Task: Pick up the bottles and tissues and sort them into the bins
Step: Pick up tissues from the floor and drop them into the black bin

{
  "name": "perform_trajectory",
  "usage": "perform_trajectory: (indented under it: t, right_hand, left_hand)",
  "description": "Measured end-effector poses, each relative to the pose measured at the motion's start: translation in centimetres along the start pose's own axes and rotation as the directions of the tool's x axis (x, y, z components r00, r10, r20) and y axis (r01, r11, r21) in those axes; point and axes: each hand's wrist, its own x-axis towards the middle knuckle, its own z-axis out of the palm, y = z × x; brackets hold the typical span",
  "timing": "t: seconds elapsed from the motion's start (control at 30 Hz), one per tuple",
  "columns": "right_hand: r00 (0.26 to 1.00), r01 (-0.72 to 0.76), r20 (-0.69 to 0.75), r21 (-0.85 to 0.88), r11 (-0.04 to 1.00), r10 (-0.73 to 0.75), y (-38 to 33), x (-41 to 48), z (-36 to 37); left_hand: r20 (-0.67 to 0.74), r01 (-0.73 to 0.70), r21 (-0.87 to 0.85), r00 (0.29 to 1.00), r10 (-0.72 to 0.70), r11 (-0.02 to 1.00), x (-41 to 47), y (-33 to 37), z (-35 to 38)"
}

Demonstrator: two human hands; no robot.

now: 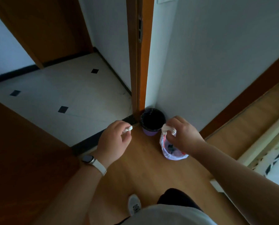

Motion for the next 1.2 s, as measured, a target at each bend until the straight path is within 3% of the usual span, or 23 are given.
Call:
perform_trajectory:
  t: [0.2, 0.3, 0.4, 0.5, 0.77, 1.07, 1.2]
  right_hand:
    - [0.998, -0.056, -0.024, 0.026, 0.998, 0.057, 2.6, 4.8, 2.4]
    - [0.982, -0.17, 0.077, -0.01, 0.985, 0.17, 5.3, 7.7, 4.1]
    - [0.985, -0.164, 0.052, 0.037, 0.986, 0.162, 7.4, 10.8, 5.5]
    - [0.971, -0.213, 0.118, 0.05, 0.976, 0.206, 9.8, 14.7, 6.2]
    - [0.939, -0.316, 0.154, 0.04, 0.948, 0.307, 16.3, 23.3, 6.7]
    - [0.89, -0.455, 0.086, 0.08, 0.887, 0.449, 20.7, 26.2, 6.7]
    - [0.846, -0.53, 0.108, 0.059, 0.846, 0.523, 21.8, 27.2, 7.6]
  left_hand:
    - [0.015, 0.019, 0.025, 1.0, -0.019, 1.0, 5.0, -4.1, 1.0]
    - [0.051, 0.015, 0.036, 0.999, -0.017, 0.999, 8.2, -5.6, 2.6]
    - [0.111, 0.036, 0.029, 0.993, -0.039, 0.999, 11.8, -6.5, 4.4]
    - [0.146, 0.063, 0.031, 0.987, -0.067, 0.997, 16.3, -7.4, 5.9]
    - [0.202, -0.009, 0.04, 0.979, 0.001, 0.999, 28.2, -8.8, 9.8]
    - [0.42, -0.114, -0.035, 0.9, 0.118, 0.993, 36.1, -7.9, 15.5]
    - [0.516, -0.18, -0.083, 0.834, 0.197, 0.98, 39.5, -9.2, 18.3]
